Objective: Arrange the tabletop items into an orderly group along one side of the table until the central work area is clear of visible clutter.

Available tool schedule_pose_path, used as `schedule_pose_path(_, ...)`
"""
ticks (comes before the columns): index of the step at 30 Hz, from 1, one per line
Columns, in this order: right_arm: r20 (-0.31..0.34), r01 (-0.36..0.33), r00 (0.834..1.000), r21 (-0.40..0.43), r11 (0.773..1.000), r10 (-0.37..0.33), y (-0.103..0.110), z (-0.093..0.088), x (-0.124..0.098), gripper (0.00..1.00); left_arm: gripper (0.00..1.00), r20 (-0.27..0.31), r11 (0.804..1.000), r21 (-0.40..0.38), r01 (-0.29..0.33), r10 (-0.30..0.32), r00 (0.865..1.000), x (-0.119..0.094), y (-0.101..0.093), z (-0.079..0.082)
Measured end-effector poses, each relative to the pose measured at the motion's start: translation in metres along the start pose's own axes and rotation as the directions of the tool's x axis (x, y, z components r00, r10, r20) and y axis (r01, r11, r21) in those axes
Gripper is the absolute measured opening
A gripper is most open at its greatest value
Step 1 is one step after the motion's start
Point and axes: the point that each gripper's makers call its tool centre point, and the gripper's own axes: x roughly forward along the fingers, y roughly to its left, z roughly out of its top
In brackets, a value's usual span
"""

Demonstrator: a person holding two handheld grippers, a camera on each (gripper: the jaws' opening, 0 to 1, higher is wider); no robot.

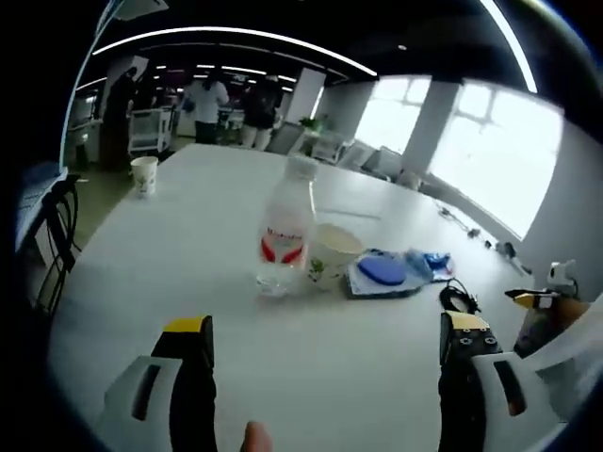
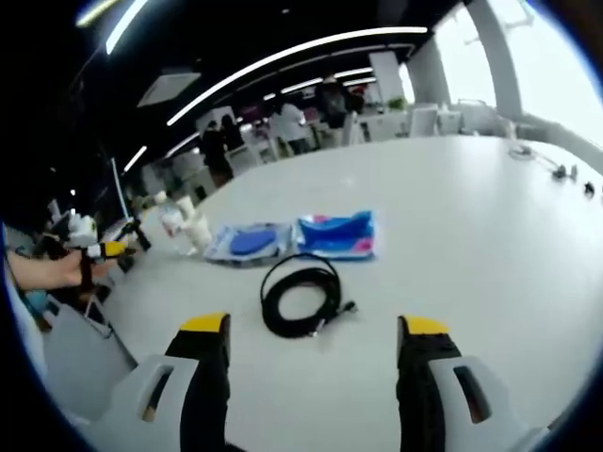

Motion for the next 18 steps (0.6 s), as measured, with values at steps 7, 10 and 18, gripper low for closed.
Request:
schedule_pose_path(7, -0.034, -0.023, 0.999, -0.036, 0.999, 0.022, 0.008, -0.006, -0.003, 0.84, 0.97, -0.021, 1.000, -0.009, -0.004, 0.004, 1.000, -0.019, -0.006, -0.017)
schedule_pose_path(10, -0.022, -0.028, 0.999, -0.016, 0.999, 0.027, 0.012, -0.004, -0.006, 0.87, 0.97, -0.024, 1.000, -0.007, -0.007, 0.007, 1.000, -0.027, -0.007, -0.021)
schedule_pose_path(18, -0.019, -0.029, 0.999, -0.016, 0.999, 0.029, 0.022, 0.000, -0.016, 0.88, 0.97, -0.002, 1.000, 0.008, 0.000, 0.000, 1.000, -0.045, -0.015, -0.017)
